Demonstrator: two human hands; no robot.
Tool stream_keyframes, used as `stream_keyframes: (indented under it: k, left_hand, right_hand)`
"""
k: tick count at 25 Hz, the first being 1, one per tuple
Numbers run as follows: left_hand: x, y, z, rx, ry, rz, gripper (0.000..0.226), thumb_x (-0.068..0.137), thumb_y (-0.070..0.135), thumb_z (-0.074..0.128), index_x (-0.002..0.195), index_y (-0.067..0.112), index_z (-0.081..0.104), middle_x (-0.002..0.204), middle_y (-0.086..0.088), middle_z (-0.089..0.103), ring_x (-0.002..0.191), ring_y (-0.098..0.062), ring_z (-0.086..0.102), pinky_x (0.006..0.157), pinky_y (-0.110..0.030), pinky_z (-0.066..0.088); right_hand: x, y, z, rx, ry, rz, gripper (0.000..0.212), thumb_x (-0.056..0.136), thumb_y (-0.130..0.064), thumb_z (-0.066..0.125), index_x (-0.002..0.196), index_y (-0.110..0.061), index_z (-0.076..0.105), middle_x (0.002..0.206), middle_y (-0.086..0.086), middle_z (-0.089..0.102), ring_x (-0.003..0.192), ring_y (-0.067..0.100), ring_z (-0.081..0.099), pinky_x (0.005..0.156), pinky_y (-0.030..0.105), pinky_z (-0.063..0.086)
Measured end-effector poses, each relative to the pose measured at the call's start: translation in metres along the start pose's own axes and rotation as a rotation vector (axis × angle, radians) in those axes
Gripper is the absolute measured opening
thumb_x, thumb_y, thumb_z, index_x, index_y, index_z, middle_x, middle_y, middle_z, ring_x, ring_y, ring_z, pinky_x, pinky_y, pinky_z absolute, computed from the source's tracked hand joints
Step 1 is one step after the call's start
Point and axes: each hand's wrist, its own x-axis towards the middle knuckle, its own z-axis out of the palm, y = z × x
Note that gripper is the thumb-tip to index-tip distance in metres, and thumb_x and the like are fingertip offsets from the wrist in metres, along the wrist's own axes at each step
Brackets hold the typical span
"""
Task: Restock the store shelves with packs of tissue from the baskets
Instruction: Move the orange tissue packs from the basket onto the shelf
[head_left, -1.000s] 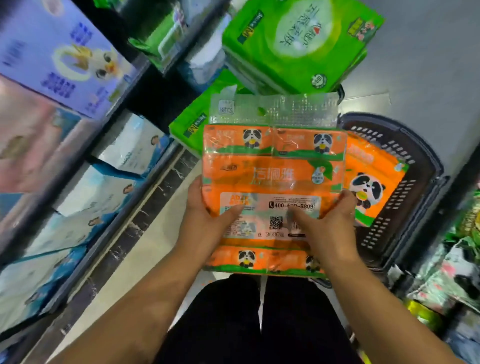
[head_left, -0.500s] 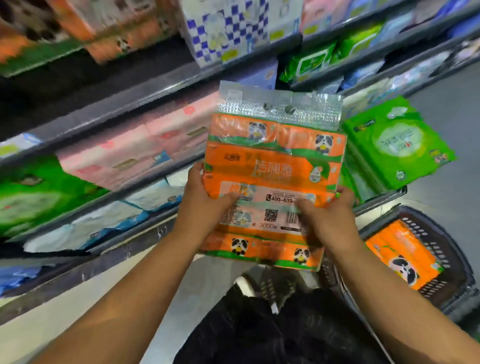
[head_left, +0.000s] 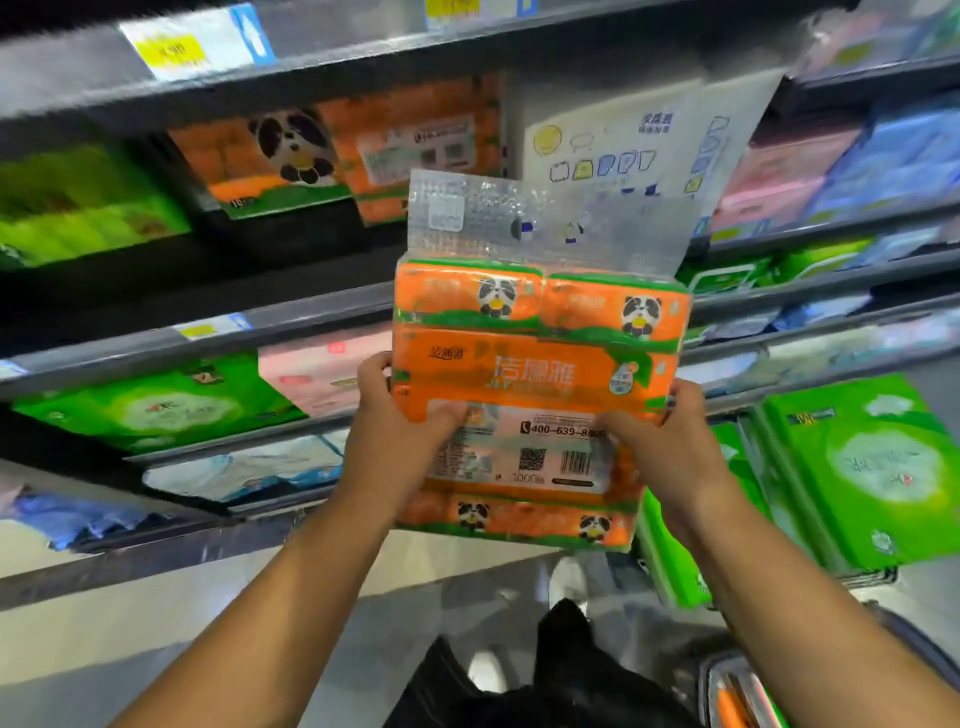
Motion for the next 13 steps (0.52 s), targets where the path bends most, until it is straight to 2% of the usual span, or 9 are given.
stream_keyframes:
  k: [2,4,8,12,13]
  left_hand:
    - [0.012,0.013,0.0,-0.015,0.08,0.002,0.059,0.078,0.034,0.077,0.117,0.039,0.032,0.096,0.018,0.06,0.089,-0.003,0.06,0.083,-0.038,0.051]
    - [0.022,0.028,0.0,-0.036,0.153,0.002,0.057,0.079,0.032,0.077,0.117,0.036,0.034,0.096,0.017,0.061,0.091,-0.005,0.061,0.084,-0.04,0.052]
    - [0.043,0.05,-0.002,-0.016,0.246,0.022,0.058,0.079,0.028,0.077,0.118,0.026,0.033,0.096,0.017,0.053,0.091,-0.006,0.057,0.084,-0.035,0.048]
    - [0.059,0.057,-0.012,0.024,0.369,0.019,0.06,0.077,0.034,0.077,0.116,0.026,0.032,0.1,0.012,0.057,0.098,-0.015,0.06,0.086,-0.036,0.049]
    - [0.062,0.06,-0.014,0.024,0.38,0.021,0.06,0.078,0.033,0.077,0.116,0.026,0.031,0.099,0.013,0.056,0.098,-0.015,0.06,0.086,-0.036,0.049]
  right_hand:
    - [0.02,-0.021,0.001,0.006,-0.073,-0.044,0.048,0.078,-0.009,0.072,0.115,-0.019,0.042,0.093,-0.002,0.065,0.075,0.005,0.064,0.055,0.02,0.048]
    - [0.038,-0.043,0.003,-0.015,-0.12,-0.084,0.047,0.08,-0.011,0.071,0.116,-0.02,0.041,0.092,-0.007,0.063,0.077,0.002,0.061,0.058,0.022,0.045]
    - [0.073,-0.077,0.012,-0.072,-0.227,-0.131,0.045,0.082,-0.018,0.07,0.114,-0.025,0.039,0.093,-0.009,0.059,0.082,0.003,0.057,0.058,0.023,0.04]
    - [0.096,-0.107,0.027,-0.152,-0.329,-0.219,0.045,0.084,-0.023,0.069,0.114,-0.026,0.036,0.094,-0.009,0.056,0.083,0.005,0.055,0.069,0.03,0.042]
    - [0.099,-0.114,0.031,-0.157,-0.347,-0.227,0.044,0.085,-0.022,0.069,0.113,-0.025,0.036,0.093,-0.009,0.055,0.082,0.005,0.054,0.068,0.03,0.041]
